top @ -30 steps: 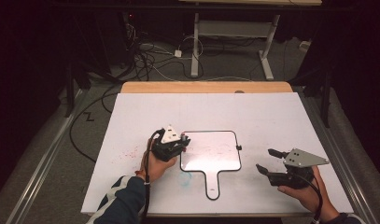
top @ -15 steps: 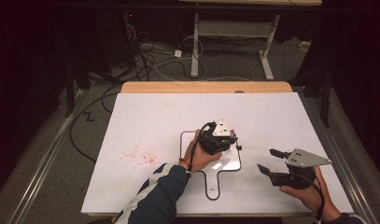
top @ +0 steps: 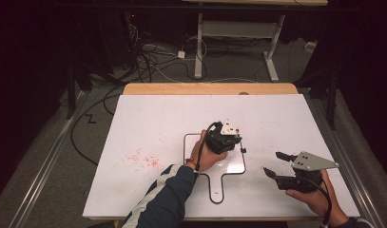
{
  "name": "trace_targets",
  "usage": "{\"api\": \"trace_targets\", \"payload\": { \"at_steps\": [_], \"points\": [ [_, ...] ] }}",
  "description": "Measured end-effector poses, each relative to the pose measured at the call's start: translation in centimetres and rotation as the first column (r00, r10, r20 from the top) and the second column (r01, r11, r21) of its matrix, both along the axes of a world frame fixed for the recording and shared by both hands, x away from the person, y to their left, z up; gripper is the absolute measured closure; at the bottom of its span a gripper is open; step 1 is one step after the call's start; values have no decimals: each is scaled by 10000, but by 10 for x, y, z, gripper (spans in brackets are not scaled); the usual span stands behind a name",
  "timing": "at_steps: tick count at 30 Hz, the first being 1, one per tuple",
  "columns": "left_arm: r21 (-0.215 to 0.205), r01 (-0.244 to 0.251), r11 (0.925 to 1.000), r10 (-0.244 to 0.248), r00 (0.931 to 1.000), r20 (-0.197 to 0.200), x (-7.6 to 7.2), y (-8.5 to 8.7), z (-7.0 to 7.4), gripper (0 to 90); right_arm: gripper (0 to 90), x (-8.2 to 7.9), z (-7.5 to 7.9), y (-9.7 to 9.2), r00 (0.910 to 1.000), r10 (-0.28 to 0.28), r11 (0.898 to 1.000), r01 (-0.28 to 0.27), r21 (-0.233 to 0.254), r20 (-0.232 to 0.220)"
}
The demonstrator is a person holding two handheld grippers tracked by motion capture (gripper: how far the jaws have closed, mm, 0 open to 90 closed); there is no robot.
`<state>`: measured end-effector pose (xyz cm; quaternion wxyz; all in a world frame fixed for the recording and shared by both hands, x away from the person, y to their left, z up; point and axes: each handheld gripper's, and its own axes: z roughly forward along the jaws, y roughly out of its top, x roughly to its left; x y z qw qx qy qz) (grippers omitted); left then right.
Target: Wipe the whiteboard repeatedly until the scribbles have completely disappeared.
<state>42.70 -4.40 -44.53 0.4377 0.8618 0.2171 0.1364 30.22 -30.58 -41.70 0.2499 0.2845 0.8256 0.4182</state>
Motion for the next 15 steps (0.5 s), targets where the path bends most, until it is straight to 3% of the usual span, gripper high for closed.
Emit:
{"api": "trace_targets", "payload": {
  "at_steps": [7, 15],
  "points": [
    [-410, -364, 9985, 348, 9986, -386, -1, 26, -3, 786, 313, 0, 0, 0, 10000, -42, 10000, 42, -18, 24],
    [-412, -875, 9953, 855, 9952, -472, -14, 72, -5, 786, 313, 1, 0, 1, 10000, -60, 10000, 60, -58, 31]
  ]
}}
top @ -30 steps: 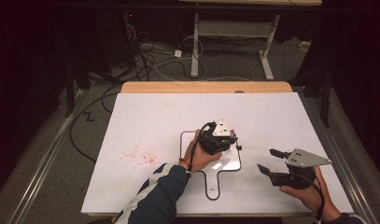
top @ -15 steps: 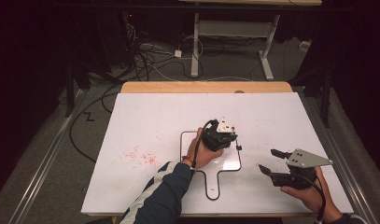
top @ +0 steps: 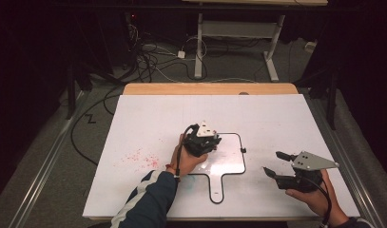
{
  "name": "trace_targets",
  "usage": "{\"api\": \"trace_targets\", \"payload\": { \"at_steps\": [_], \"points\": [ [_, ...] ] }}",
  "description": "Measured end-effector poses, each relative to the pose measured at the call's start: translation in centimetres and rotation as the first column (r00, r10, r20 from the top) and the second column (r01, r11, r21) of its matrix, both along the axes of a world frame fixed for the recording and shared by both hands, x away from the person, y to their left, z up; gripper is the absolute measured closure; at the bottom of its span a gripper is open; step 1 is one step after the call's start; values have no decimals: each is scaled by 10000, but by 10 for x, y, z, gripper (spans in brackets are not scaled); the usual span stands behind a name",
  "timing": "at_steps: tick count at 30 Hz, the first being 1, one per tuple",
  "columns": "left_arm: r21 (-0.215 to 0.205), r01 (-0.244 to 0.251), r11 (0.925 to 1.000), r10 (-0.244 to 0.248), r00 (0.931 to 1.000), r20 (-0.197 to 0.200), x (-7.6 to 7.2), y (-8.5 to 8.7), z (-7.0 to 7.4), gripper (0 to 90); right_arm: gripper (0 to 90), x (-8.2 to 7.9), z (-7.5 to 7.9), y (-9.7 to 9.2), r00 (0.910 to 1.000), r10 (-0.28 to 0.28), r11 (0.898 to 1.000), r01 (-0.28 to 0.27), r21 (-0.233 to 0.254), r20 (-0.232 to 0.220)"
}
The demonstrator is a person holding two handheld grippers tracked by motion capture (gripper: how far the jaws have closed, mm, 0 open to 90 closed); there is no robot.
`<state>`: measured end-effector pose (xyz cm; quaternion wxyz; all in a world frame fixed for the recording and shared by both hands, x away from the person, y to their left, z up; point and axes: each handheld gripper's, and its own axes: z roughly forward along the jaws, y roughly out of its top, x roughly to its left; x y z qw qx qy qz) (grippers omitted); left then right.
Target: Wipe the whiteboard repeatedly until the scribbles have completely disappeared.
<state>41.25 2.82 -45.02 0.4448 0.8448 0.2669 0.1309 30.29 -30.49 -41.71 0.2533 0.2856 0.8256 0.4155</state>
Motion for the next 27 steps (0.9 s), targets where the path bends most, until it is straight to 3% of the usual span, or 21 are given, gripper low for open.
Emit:
{"api": "trace_targets", "payload": {
  "at_steps": [6, 13, 15, 18, 20, 21, 25, 27],
  "points": [
    [-209, -478, 9986, 475, 9988, -142, -9, 36, -3, 786, 313, 0, -1, 3, 10000, -3, 10000, 3, -45, -56],
    [-106, -626, 9980, 623, 9977, -267, -19, 61, -5, 785, 313, 1, -1, 4, 10000, 30, 9999, -31, -102, -70],
    [75, -611, 9981, 613, 9978, -255, -22, 66, -6, 784, 313, 1, -1, 4, 10000, 33, 9999, -34, -112, -66],
    [818, -807, 9934, 842, 9956, -407, -25, 74, -15, 784, 313, 1, -1, 4, 10000, 31, 9999, -32, -147, -66],
    [739, -756, 9944, 804, 9947, -638, -26, 79, -25, 783, 313, 1, -1, 4, 10000, 45, 9999, -46, -108, -56],
    [760, -659, 9949, 697, 9964, -479, -27, 79, -24, 785, 312, 1, 0, 4, 10000, 61, 9999, -62, -116, -40],
    [140, -500, 9987, 499, 9987, 50, -31, 78, -7, 785, 311, 1, 1, 5, 10000, 16, 10000, -16, -38, -1],
    [68, -414, 9991, 414, 9991, -15, -32, 78, -6, 784, 311, 2, 0, 6, 9999, 91, 9999, -91, -57, -58]
  ]
}}
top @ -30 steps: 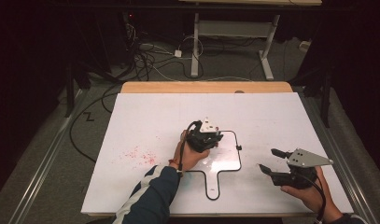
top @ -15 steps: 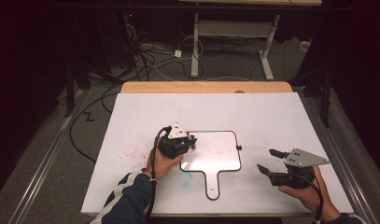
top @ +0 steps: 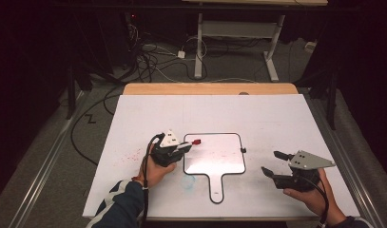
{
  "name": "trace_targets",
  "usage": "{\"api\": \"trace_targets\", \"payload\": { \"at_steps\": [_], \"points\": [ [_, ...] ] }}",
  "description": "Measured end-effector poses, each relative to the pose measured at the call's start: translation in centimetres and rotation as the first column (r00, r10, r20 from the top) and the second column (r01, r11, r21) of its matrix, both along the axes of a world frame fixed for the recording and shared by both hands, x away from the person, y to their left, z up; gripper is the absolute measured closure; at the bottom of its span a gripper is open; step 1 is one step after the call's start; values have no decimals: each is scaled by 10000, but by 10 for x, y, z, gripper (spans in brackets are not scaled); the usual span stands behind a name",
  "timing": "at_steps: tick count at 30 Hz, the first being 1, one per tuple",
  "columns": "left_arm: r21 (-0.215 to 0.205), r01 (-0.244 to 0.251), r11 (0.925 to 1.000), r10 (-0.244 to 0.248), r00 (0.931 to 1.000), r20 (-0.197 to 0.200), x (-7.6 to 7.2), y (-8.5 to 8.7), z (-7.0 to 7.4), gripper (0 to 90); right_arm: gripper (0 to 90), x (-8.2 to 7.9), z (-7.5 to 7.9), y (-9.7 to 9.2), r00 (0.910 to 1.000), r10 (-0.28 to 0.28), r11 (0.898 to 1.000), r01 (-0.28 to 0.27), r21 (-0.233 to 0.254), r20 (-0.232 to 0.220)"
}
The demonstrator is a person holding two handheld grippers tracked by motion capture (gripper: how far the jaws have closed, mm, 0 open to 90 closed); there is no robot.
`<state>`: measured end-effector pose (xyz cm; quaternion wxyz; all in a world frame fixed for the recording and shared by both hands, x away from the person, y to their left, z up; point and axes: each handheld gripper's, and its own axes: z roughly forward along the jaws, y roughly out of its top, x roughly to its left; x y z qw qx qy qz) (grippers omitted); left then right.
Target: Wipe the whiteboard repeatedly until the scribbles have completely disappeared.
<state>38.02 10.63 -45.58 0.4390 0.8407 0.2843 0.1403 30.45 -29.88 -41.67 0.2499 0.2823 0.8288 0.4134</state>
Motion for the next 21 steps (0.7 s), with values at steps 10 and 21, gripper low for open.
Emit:
{"api": "trace_targets", "payload": {
  "at_steps": [10, 21],
  "points": [
    [-265, -7, 9996, 16, 9995, 313, -6, 0, 13, 783, 315, 1, -6, 13, 9994, 336, 9989, -335, -319, 25],
    [-119, 1025, 9947, -1026, 9947, -109, -15, -20, 18, 782, 395, 16, -2, 62, 9899, 1219, 9908, -1170, -676, 729]
  ]
}}
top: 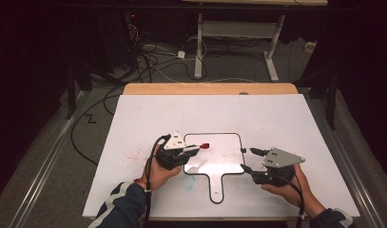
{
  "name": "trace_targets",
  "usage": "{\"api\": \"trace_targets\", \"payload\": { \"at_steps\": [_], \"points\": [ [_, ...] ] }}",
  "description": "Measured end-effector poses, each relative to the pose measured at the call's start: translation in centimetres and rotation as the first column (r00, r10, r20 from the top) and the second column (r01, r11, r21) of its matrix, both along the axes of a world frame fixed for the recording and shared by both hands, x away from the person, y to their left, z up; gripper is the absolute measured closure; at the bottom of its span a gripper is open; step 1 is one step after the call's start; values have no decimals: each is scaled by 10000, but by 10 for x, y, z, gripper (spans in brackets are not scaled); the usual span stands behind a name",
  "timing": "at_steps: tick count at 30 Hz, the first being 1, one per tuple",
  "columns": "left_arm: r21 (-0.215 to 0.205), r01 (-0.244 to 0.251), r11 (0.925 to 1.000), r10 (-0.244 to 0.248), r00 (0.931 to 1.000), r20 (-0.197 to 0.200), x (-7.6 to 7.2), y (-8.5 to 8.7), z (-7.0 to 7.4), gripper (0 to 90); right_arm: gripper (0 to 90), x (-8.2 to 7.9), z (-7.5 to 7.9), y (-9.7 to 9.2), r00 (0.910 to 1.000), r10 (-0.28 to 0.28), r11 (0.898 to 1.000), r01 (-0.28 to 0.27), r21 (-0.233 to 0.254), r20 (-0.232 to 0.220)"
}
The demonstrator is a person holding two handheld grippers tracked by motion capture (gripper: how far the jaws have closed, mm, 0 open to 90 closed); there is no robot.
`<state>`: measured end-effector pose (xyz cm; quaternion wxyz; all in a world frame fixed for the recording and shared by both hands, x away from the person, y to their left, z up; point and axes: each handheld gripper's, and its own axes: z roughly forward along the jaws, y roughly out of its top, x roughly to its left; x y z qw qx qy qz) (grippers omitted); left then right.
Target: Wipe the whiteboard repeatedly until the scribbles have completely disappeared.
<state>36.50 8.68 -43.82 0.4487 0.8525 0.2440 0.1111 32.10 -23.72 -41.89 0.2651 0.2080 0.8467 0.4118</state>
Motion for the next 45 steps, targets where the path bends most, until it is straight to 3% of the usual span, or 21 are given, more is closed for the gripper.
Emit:
{"api": "trace_targets", "payload": {
  "at_steps": [5, 10, 17, 24, 27, 30, 33, 36, 38, 43, 45],
  "points": [
    [173, 512, 9985, -511, 9987, -29, -8, -11, 3, 782, 411, 11, 0, 32, 9981, 590, 9980, -585, -229, 191],
    [543, 1014, 9934, -1006, 9948, -184, -15, -19, 5, 782, 425, 18, -6, 56, 9938, 1113, 9916, -1107, -673, 58],
    [719, 1346, 9883, -1319, 9904, -407, -19, -25, 7, 782, 480, 20, -18, 76, 9867, 1615, 9759, -1624, -1461, -183],
    [1083, 1519, 9824, -1477, 9880, -463, -22, -34, 8, 782, 597, 21, -25, 90, 9873, 1587, 9612, -1541, -2288, 18],
    [994, 1512, 9835, -1465, 9878, -531, -23, -35, 8, 782, 694, 22, -27, 92, 9867, 1628, 9560, -1579, -2472, -6],
    [981, 1391, 9854, -1345, 9895, -520, -22, -36, 9, 781, 717, 22, -28, 94, 9864, 1641, 9540, -1576, -2552, 39],
    [807, 1273, 9886, -1236, 9911, -488, -21, -35, 11, 784, 743, 24, -29, 97, 9822, 1876, 9436, -1823, -2763, -72],
    [684, 1194, 9905, -1172, 9925, -354, -22, -34, 13, 775, 746, 25, -31, 102, 9832, 1822, 9469, -1785, -2675, -111],
    [442, 1027, 9937, -1021, 9947, -157, -21, -33, 15, 760, 746, 28, -31, 103, 9850, 1714, 9550, -1706, -2428, -181],
    [-548, 867, 9947, -844, 9956, 418, -21, -30, 25, 733, 746, 35, -33, 104, 9803, 1871, 9567, -1965, -2147, -636],
    [-411, 857, 9955, -829, 9945, 646, -23, -32, 27, 771, 746, 36, -34, 104, 9809, 1830, 9601, -1928, -2025, -662]
  ]
}}
